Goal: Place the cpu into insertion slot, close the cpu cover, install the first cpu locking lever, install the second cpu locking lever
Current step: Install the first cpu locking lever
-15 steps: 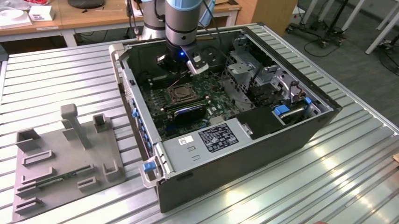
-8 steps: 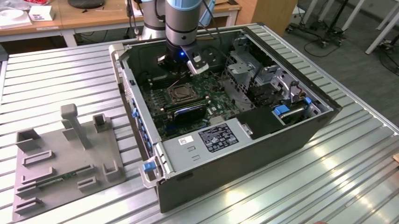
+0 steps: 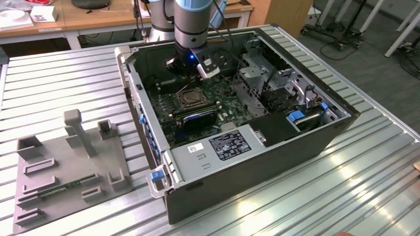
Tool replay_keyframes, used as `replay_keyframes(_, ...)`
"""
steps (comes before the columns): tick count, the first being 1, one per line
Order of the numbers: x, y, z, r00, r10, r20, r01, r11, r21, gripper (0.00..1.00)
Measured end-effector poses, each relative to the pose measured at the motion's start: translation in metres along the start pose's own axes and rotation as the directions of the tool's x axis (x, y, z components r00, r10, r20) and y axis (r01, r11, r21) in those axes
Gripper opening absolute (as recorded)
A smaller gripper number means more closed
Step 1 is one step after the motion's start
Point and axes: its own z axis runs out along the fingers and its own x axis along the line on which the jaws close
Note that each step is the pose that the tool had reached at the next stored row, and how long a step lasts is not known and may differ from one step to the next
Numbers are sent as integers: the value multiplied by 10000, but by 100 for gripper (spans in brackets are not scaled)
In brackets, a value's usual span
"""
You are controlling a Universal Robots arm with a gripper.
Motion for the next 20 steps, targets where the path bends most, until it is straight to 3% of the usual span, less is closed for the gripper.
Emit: replay_keyframes(20, -2, -13, 44, 10000, 0, -1, 0, 10000, 2, 10)
